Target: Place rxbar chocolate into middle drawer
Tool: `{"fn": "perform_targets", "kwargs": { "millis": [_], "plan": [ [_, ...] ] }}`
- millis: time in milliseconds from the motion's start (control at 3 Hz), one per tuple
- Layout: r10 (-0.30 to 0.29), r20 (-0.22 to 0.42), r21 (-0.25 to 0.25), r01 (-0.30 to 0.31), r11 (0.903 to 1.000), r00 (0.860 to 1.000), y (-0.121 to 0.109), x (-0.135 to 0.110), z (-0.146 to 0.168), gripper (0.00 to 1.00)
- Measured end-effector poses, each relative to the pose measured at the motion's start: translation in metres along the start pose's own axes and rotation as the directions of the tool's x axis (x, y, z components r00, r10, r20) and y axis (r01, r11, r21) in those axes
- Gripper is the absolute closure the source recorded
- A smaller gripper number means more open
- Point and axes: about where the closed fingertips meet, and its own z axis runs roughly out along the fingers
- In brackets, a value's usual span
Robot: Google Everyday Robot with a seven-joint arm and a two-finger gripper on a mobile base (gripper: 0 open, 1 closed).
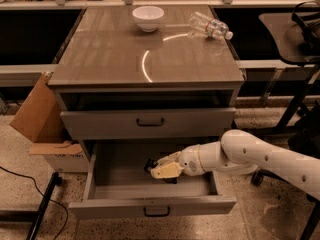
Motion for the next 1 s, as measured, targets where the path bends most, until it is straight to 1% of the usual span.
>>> {"fn": "perform_targets", "kwargs": {
  "millis": [333,667,1000],
  "plan": [
    [-0.001,-0.022,0.019,0.001,0.9998,1.0,-0.011,0.008,0.006,1.0],
    [-0.024,-0.037,0.069,0.027,0.9973,0.999,-0.041,0.026,0.017,1.0],
    [-0.052,-0.036,0.121,0.056,0.991,0.998,-0.074,0.043,0.032,1.0]
  ]
}}
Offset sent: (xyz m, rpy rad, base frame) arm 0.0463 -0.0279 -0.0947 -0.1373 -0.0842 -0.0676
